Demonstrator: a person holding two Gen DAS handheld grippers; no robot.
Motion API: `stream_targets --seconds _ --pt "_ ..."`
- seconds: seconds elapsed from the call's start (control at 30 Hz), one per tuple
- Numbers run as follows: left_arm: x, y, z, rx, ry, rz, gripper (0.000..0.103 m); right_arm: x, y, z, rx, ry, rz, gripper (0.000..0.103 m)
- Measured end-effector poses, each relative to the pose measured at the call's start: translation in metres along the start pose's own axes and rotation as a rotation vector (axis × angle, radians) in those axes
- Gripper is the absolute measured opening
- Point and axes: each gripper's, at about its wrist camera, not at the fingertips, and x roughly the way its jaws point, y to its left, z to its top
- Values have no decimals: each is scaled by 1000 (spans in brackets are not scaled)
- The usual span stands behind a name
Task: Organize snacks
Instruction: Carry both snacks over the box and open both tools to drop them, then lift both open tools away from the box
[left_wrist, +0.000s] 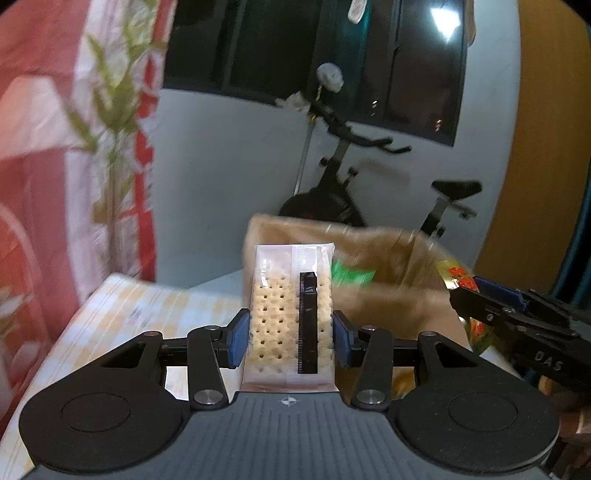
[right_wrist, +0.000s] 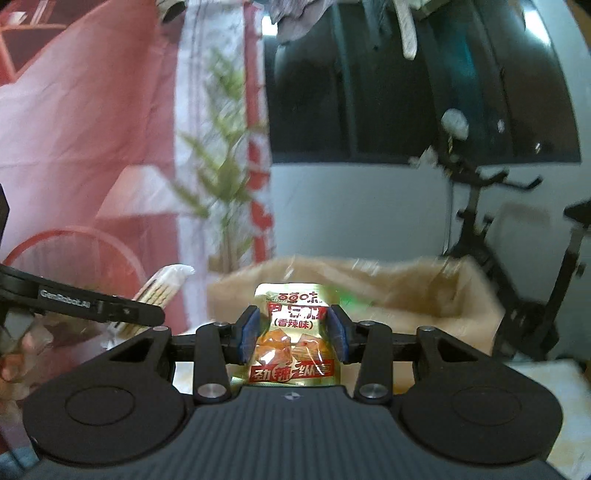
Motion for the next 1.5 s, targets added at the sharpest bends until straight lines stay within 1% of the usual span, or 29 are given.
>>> stream_targets --seconds 0.1,0.23,0.3,0.4,0.5,0.6,0.63,0.67,0.7,0.73,0.8,0.83,1.07,1.2,1.3,1.37,1.4,1.47,1.5 --pt "22 -13 26 30 -26 -6 49 14 -20 21 -16 -40 -41 43" --pt "50 -26 50 50 -45 1 49 38 -50 40 17 -55 -90 43" --pt "63 -32 56 60 -46 7 49 49 -63 45 34 -54 -120 43" --pt "87 -38 59 74 -37 34 49 60 -79 45 43 -43 -152 44" --pt "103 -37 53 40 5 23 49 69 -93 37 69 -23 -176 44" --pt "115 -37 47 50 37 22 49 73 -106 25 103 24 -181 44" --pt "118 -38 45 56 49 16 49 74 -108 21 107 38 -188 38" --pt "120 -35 45 58 56 14 50 75 -110 19 110 54 -192 38" --pt "121 -35 44 56 60 16 53 75 -111 18 115 66 -194 38" --pt "121 -32 44 53 59 19 60 75 -112 16 123 73 -197 39" --pt "117 -28 44 45 45 24 70 71 -112 15 136 74 -208 40" --pt "115 -27 44 43 39 24 73 67 -112 15 143 72 -204 40" --pt "89 -22 37 32 36 35 74 44 -100 16 146 66 -176 40" --pt "69 -18 26 35 34 41 77 26 -90 13 153 53 -165 42" --pt "55 -13 18 32 35 48 77 14 -83 8 157 50 -157 48" --pt "46 -9 12 20 35 50 77 9 -79 4 155 56 -150 57" --pt "41 -8 9 14 33 50 78 7 -77 1 154 61 -143 59" --pt "34 -4 1 2 33 51 80 2 -72 -4 140 68 -129 70" --pt "31 -2 -3 -2 33 54 84 0 -69 -7 125 73 -122 73"
